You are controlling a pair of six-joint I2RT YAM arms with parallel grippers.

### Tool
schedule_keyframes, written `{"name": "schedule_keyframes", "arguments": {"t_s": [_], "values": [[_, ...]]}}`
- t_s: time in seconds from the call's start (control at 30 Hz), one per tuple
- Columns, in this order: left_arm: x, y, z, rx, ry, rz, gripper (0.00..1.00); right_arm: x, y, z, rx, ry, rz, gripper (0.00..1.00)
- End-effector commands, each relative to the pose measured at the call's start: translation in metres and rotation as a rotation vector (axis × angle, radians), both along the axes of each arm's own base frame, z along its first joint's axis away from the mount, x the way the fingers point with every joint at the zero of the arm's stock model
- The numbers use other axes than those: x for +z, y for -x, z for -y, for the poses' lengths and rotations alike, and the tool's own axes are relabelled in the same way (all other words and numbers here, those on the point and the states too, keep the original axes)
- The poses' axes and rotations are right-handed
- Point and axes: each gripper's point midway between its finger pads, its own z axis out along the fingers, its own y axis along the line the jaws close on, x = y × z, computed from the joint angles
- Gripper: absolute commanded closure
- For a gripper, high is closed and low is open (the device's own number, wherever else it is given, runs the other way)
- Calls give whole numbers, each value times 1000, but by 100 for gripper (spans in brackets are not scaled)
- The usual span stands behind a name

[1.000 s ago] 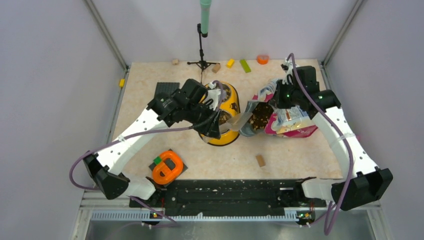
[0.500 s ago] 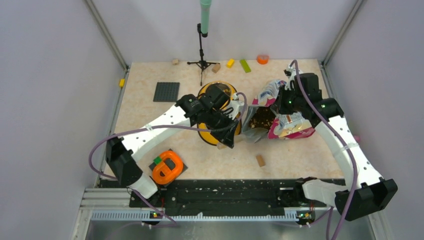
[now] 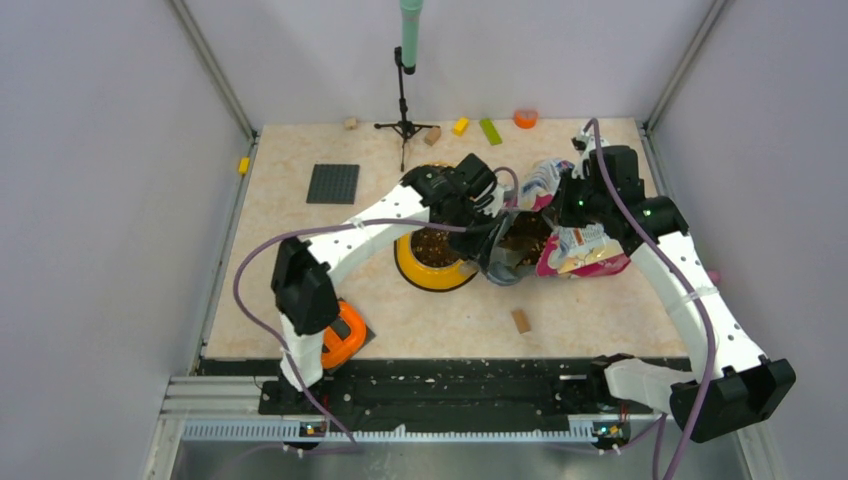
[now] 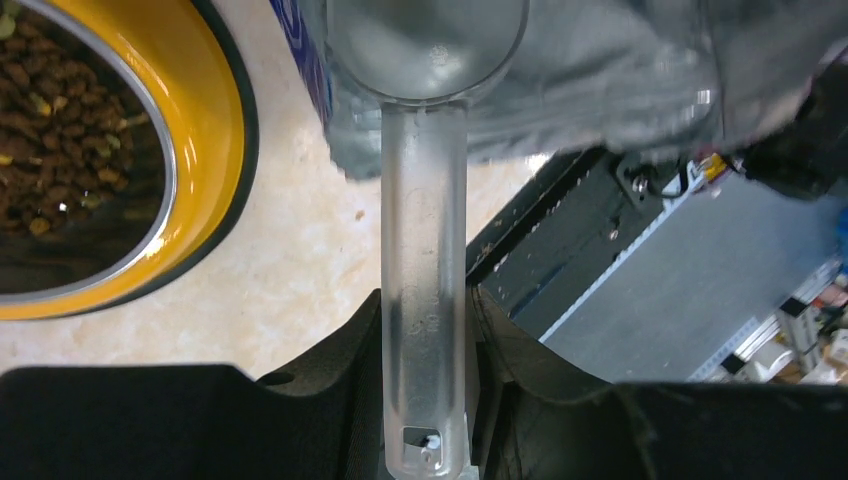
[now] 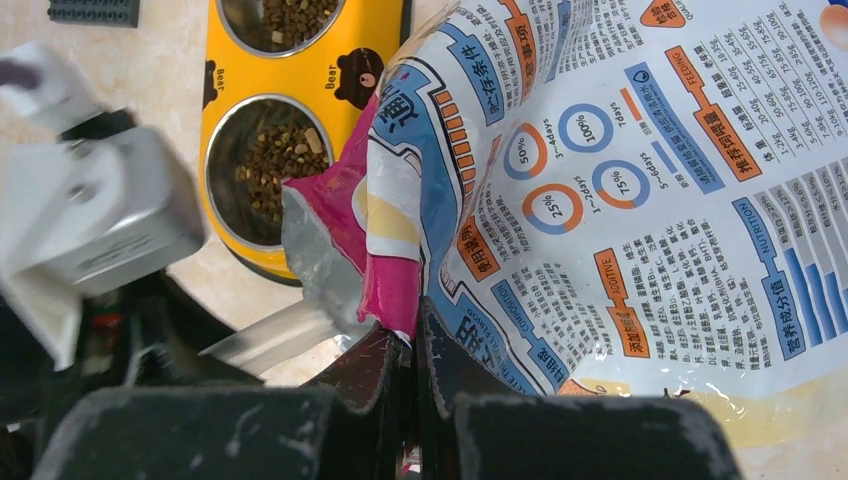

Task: Serve the pet food

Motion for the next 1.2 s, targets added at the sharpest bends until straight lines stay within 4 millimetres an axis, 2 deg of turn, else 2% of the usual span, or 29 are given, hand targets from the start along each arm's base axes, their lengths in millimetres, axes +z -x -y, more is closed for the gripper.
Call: {"name": "schedule_keyframes", "arguments": {"t_s": [0.0,0.1,0.17,0.27,0.57,0.63,0.7,0.77,0.83,0.93,0.97,1.17], "values": [[0,-5,16,74,-29,-95,100,45,-15,1,-50,-54,165,100],[-17,-4,15,87,-122,-158,100,47,-17,1,-62,-58,167,100],[-22,-6,15,99,-140,-163,100,47,-18,1,-63,-58,168,100],[-30,-18,25,135,-138,-149,100,44,-19,-1,-54,-64,162,100],[-87,-100,112,296,32,-40,100,33,-20,-24,55,-129,145,100],[-92,-117,128,330,73,8,100,32,-19,-27,75,-136,144,100],[-87,-136,138,378,119,102,100,34,-19,-29,83,-144,149,100],[-88,-145,139,394,145,206,100,35,-19,-30,86,-150,153,100],[-71,-150,141,393,183,330,100,35,-18,-29,82,-149,152,100],[-60,-148,141,352,229,430,100,38,-19,-27,68,-143,159,100],[-50,-149,143,346,272,477,100,40,-19,-26,64,-143,163,100],[-35,-132,122,274,385,638,100,44,-23,-18,24,-170,168,100]]}}
